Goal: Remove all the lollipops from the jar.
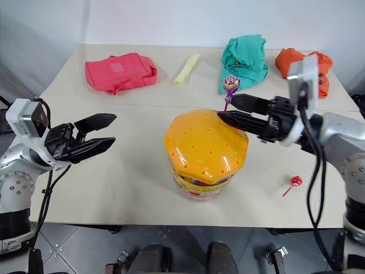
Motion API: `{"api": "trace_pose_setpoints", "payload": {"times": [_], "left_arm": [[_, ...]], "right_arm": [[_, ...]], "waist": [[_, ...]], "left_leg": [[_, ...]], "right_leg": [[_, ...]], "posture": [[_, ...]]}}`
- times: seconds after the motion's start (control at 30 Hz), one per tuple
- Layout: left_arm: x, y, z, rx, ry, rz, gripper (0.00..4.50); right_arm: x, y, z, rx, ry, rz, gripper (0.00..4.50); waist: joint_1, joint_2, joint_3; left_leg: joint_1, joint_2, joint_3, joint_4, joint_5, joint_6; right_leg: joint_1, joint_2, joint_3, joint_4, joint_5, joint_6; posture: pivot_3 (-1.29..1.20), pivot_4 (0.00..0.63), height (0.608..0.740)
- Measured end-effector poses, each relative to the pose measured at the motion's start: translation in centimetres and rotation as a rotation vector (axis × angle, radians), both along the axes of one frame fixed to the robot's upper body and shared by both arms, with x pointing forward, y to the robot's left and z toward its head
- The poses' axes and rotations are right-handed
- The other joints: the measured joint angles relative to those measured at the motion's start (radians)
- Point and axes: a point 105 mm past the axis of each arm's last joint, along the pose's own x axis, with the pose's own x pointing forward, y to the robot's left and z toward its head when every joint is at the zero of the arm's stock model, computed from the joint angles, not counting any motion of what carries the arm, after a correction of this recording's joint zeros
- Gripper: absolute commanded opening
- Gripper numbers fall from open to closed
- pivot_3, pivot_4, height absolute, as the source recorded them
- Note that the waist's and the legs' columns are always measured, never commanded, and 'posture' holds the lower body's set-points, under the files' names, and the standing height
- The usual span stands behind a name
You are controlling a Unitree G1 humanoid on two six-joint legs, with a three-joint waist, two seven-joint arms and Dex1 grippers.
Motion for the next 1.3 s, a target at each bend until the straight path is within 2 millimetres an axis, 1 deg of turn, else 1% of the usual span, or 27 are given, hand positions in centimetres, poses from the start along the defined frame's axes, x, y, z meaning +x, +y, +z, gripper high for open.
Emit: {"api": "trace_pose_setpoints", "payload": {"times": [0.07,0.13,0.27,0.3,0.4,0.53,0.57,0.63,0.67,0.7,0.73,0.77,0.8,0.83,0.93,1.0,1.07,1.1,1.17,1.27,1.3], "left_arm": [[-0.2,-0.2,0.0,0.008,-0.008,-0.004,3.59],[-0.5,-0.3,0.0,0.014,-0.011,-0.005,3.59],[-0.7,-0.5,0.0,0.020,-0.019,-0.005,3.59],[-0.9,-0.6,0.2,0.020,-0.027,-0.013,3.59],[-1.1,-0.9,0.5,0.017,-0.040,-0.028,3.59],[-1.4,-1.7,0.7,0.033,-0.061,-0.068,3.59],[-1.6,-2.1,0.6,0.054,-0.073,-0.094,3.59],[-2.2,-3.0,-0.4,0.172,-0.102,-0.160,3.59],[-2.6,-3.3,-1.0,0.228,-0.115,-0.194,3.59],[-2.8,-3.6,-1.3,0.251,-0.122,-0.220,3.59],[-2.9,-3.7,-1.6,0.262,-0.124,-0.236,3.59],[-3.0,-3.7,-1.9,0.268,-0.122,-0.249,3.59],[-3.0,-3.9,-2.1,0.275,-0.121,-0.261,3.59],[-3.0,-3.8,-2.4,0.282,-0.118,-0.270,3.59],[-2.3,-3.4,-3.1,0.291,-0.090,-0.265,3.59],[-1.9,-3.3,-3.5,0.290,-0.073,-0.256,3.59],[-1.7,-3.4,-3.7,0.281,-0.062,-0.250,3.59],[-1.6,-3.5,-3.6,0.272,-0.061,-0.248,3.59],[-1.5,-3.6,-3.6,0.267,-0.054,-0.240,3.59],[-1.2,-3.6,-3.5,0.257,-0.045,-0.217,3.59],[-1.1,-3.6,-3.5,0.253,-0.043,-0.205,3.59]], "right_arm": [[0.5,0.7,-0.1,-0.002,0.011,0.007,2.05],[0.9,0.7,-0.1,0.002,0.017,-0.004,1.58],[1.2,0.5,-0.2,0.008,0.017,-0.015,0.13],[1.2,0.5,0.0,0.016,0.010,-0.019,0.03],[1.2,-0.1,0.7,0.067,-0.028,-0.015,0.03],[0.9,-1.6,2.5,0.161,-0.090,-0.030,0.03],[0.7,-2.5,3.2,0.191,-0.097,-0.043,0.03],[0.5,-5.3,3.7,0.162,-0.088,-0.137,0.03],[0.4,-7.8,3.6,0.107,-0.081,-0.243,0.03],[0.3,-10.0,2.8,0.024,-0.066,-0.348,0.03],[0.3,-12.0,1.3,-0.082,-0.027,-0.443,0.03],[0.4,-14.1,-0.8,-0.171,0.037,-0.525,0.03],[0.3,-15.7,-2.7,-0.244,0.091,-0.585,0.03],[-0.1,-17.7,-5.1,-0.314,0.167,-0.655,0.03],[-1.9,-22.1,-10.3,-0.496,0.310,-0.819,0.03],[-2.7,-23.5,-12.2,-0.579,0.322,-0.876,0.03],[-3.1,-24.2,-14.0,-0.623,0.324,-0.909,0.03],[-3.3,-24.4,-15.0,-0.640,0.329,-0.912,0.03],[-3.4,-24.2,-16.4,-0.626,0.336,-0.907,0.03],[-3.4,-23.7,-17.4,-0.577,0.332,-0.895,0.72],[-3.5,-23.5,-17.5,-0.564,0.334,-0.889,1.02]], "waist": [[-0.002,0.000,0.000],[-0.001,0.000,0.000],[-0.003,0.000,0.000],[-0.003,0.000,0.000],[-0.003,0.000,0.000],[-0.001,0.000,0.000],[0.000,0.000,0.000],[0.008,0.000,0.000],[0.013,0.000,0.000],[0.019,0.000,0.000],[0.023,-0.001,0.000],[0.022,-0.002,-0.001],[0.023,-0.002,0.000],[0.023,-0.002,0.000],[0.022,0.001,0.000],[0.013,0.001,0.000],[0.004,0.001,0.000],[0.001,0.001,0.000],[-0.002,0.002,0.000],[-0.001,0.003,0.000],[0.000,0.003,0.000]], "left_leg": [[0.000,0.000,0.000,0.000,0.000,0.000],[0.000,0.000,0.000,0.000,0.000,0.000],[0.000,-0.001,0.001,0.000,0.000,0.000],[0.000,0.000,0.001,0.000,0.000,0.000],[0.000,0.000,0.001,-0.001,0.000,0.000],[0.000,0.000,0.001,0.000,0.000,0.000],[0.000,-0.001,0.001,0.000,0.000,0.000],[-0.001,-0.002,0.002,0.000,0.000,0.000],[-0.001,-0.002,0.004,-0.001,0.000,0.000],[-0.002,-0.003,0.005,-0.001,0.000,0.000],[-0.001,-0.002,0.006,-0.002,0.000,0.000],[-0.001,-0.002,0.006,-0.003,0.000,0.000],[-0.002,-0.002,0.008,-0.003,0.000,0.000],[-0.001,-0.002,0.009,-0.003,0.000,0.000],[0.000,-0.002,0.013,-0.002,0.001,0.000],[0.002,-0.001,0.014,-0.002,0.001,0.000],[0.003,-0.001,0.013,-0.002,0.001,0.000],[0.003,-0.001,0.013,-0.002,0.001,-0.001],[0.003,0.000,0.011,-0.002,0.001,-0.001],[0.003,0.000,0.008,-0.002,0.001,-0.001],[0.003,-0.001,0.007,-0.002,0.001,-0.001]], "right_leg": [[0.000,0.001,-0.001,0.000,0.000,0.000],[0.000,0.001,-0.001,0.000,0.000,0.000],[0.000,0.001,-0.001,0.000,0.000,0.000],[0.000,0.001,-0.001,0.000,0.000,0.000],[0.000,0.002,-0.001,0.000,0.000,0.000],[0.000,0.001,-0.001,-0.001,0.000,0.000],[0.000,0.001,-0.001,0.000,0.000,0.000],[0.000,0.001,-0.001,-0.001,0.000,0.000],[0.000,0.002,-0.001,-0.001,0.000,0.000],[0.001,0.002,-0.001,-0.003,0.000,0.000],[0.001,0.002,-0.001,-0.005,0.000,0.000],[0.002,0.003,-0.001,-0.007,0.000,0.000],[0.001,0.003,-0.001,-0.009,0.000,0.000],[0.001,0.003,0.000,-0.009,0.000,0.000],[0.001,0.003,0.001,-0.008,0.000,0.000],[0.001,0.004,0.003,-0.009,0.000,0.000],[0.001,0.004,0.004,-0.008,0.000,0.000],[0.001,0.004,0.004,-0.008,0.000,0.000],[0.001,0.004,0.004,-0.006,0.000,0.000],[0.001,0.004,0.004,-0.006,0.000,0.000],[0.001,0.004,0.004,-0.006,0.000,0.000]], "posture": [[0.00,0.150,0.740],[0.00,0.150,0.740],[0.00,0.150,0.740],[0.00,0.150,0.740],[0.00,0.150,0.740],[0.00,0.150,0.740],[0.00,0.150,0.740],[0.00,0.150,0.740],[0.00,0.150,0.740],[0.00,0.150,0.740],[0.00,0.150,0.740],[0.00,0.150,0.740],[0.00,0.150,0.740],[0.00,0.150,0.740],[0.00,0.150,0.740],[0.00,0.150,0.740],[0.00,0.150,0.740],[0.00,0.150,0.740],[0.00,0.150,0.740],[0.00,0.150,0.740],[0.00,0.150,0.740]]}}
